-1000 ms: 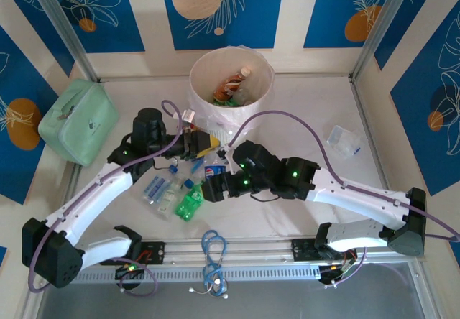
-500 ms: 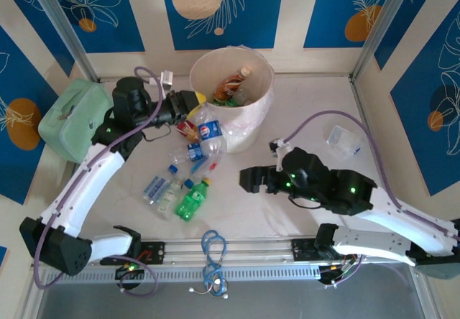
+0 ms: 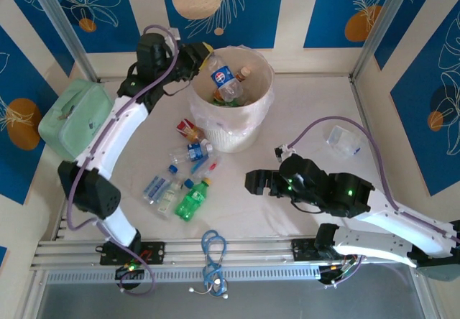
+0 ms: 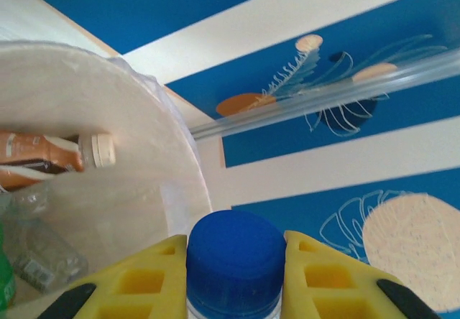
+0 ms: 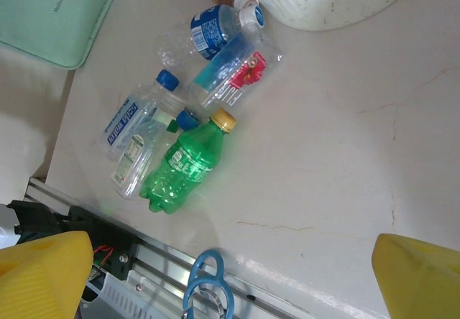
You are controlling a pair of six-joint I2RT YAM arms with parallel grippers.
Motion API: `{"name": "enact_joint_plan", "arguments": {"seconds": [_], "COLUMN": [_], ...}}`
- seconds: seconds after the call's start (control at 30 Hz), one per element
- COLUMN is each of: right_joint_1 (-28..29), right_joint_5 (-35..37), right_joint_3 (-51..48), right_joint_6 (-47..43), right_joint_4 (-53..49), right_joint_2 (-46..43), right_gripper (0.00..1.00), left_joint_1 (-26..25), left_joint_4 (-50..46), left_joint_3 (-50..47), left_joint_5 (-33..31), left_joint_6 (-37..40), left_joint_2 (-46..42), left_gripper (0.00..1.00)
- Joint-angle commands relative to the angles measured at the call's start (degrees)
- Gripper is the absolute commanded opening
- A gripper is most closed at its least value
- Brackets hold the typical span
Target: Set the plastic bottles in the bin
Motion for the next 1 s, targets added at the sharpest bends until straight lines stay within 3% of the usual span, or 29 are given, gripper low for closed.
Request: {"name": "enact_joint_plan", "arguments": {"seconds": [0.0, 0.17, 0.33, 0.37, 0.5, 0.57, 0.77, 0.97], "right_joint_1": [0.7, 1.1, 1.7, 1.9, 2.1, 2.3, 2.7, 3.3], "right_joint_5": [1.0, 0.8, 1.4, 1.6, 1.9, 1.9, 2.1, 2.9], "right_joint_3": [-1.0, -1.9, -2.2, -2.2, -2.5, -2.4, -2.1, -1.9], "right_joint_6": [1.3, 1.9, 2.3, 2.4, 2.5, 2.5, 2.4, 2.4], "right_joint_4": [0.8, 1.1, 0.5, 0.3, 0.2, 0.3, 0.3, 0.2], "right_joint_2": [-0.4, -0.5, -0.9, -1.0, -1.6, -1.6, -1.2, -1.1], "right_gripper": [1.00, 1.00, 1.00, 1.00, 1.00, 1.00, 1.00, 1.00], "left_joint_1": [-0.6, -2.6, -4.7, -5.1, -5.7, -5.8, -4.5, 2.6], "left_joint_4": [-2.7, -10.2, -13.3, -13.7, -15.0, -15.0, -16.0, -23.6], "left_joint_3": [8.9, 21.2, 26.2, 26.4, 26.4, 26.4, 26.5, 19.2], "left_joint_5": [-2.7, -3.9, -5.2, -5.6, -6.5, -6.5, -7.5, -10.0], "left_joint_6": [-1.2, 0.4, 1.6, 1.8, 2.7, 2.8, 4.9, 10.3], "left_joint_2": [5.3, 14.1, 18.4, 18.6, 18.5, 18.0, 12.8, 1.1], "left_gripper": [0.17, 0.19, 0.28, 0.32, 0.67, 0.73, 0.80, 0.82]}}
